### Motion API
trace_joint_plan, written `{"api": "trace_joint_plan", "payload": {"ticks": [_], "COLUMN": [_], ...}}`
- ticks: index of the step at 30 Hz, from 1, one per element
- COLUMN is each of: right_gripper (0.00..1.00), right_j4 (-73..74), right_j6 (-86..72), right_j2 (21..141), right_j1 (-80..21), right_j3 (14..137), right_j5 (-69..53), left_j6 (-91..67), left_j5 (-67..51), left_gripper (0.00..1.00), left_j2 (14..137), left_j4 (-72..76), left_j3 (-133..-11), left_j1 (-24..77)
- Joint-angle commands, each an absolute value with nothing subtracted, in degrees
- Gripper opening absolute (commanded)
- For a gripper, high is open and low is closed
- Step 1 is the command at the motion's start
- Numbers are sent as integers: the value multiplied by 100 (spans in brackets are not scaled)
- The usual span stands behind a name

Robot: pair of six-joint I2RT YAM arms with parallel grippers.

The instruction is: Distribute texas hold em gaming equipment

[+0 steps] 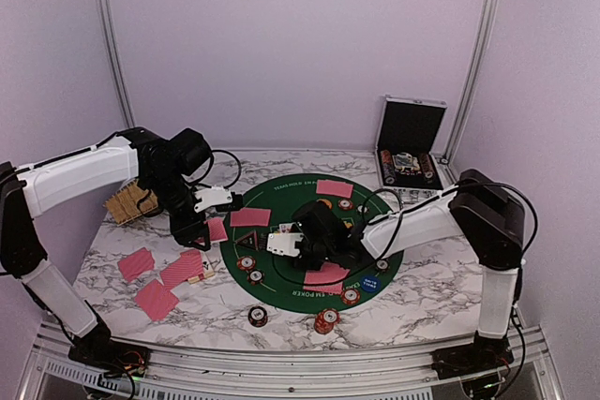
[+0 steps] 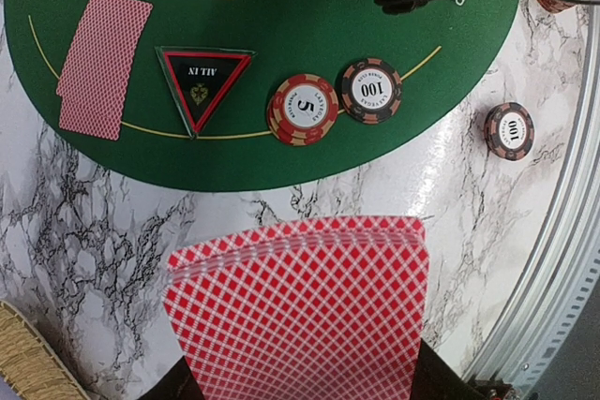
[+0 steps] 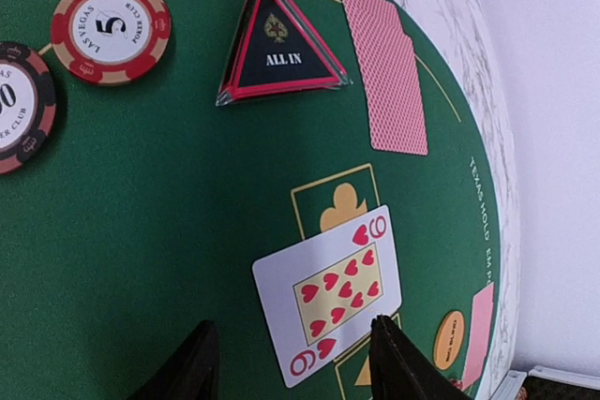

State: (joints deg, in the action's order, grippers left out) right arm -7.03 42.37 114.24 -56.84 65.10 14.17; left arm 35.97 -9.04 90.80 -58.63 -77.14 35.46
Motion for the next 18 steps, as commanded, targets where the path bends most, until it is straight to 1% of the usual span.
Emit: {"api": "trace_joint_plan", "payload": {"ticks": [1,4,8,11,12,13,14,17,18], "right_gripper": [54,58,59,64,68,88,98,99,99], "right_j4": [-342,-356,-503,-601,-616,-675,-827,-1901,-2149], "right_j6": [3454,2548,1313,245,-106,-539,-1038,-2568,-3030], "right_j2": [10872,10481,9853,9485,9374,9275,9200,9328,9484], "right_j1": [-5341,-4889,-4349,-4071,-3988,-3877,-3742,-3269,-3222], "right_j3": [6812,6854,6671,6522,6495,6449,6363,6048,6055], "right_j5": [893,288,-488,-1117,-1334,-1582,-1970,-3634,-3936], "left_j6": [3586,3565,3546,3567,3569,3587,3593,3648,3648], "left_j5": [-1022,-1026,-1058,-1076,-1087,-1097,-1111,-1162,-1184], "left_gripper": [60,60,60,59,59,60,60,60,61], "left_j2": [9084,9095,9126,9172,9187,9207,9223,9246,9257], "left_j4": [-6066,-6072,-6073,-6073,-6073,-6072,-6069,-6066,-6065], "left_j3": [-7861,-7883,-7931,-7972,-7994,-8018,-8042,-8114,-8139], "left_j1": [3516,3521,3522,3524,3524,3524,3524,3524,3532]}}
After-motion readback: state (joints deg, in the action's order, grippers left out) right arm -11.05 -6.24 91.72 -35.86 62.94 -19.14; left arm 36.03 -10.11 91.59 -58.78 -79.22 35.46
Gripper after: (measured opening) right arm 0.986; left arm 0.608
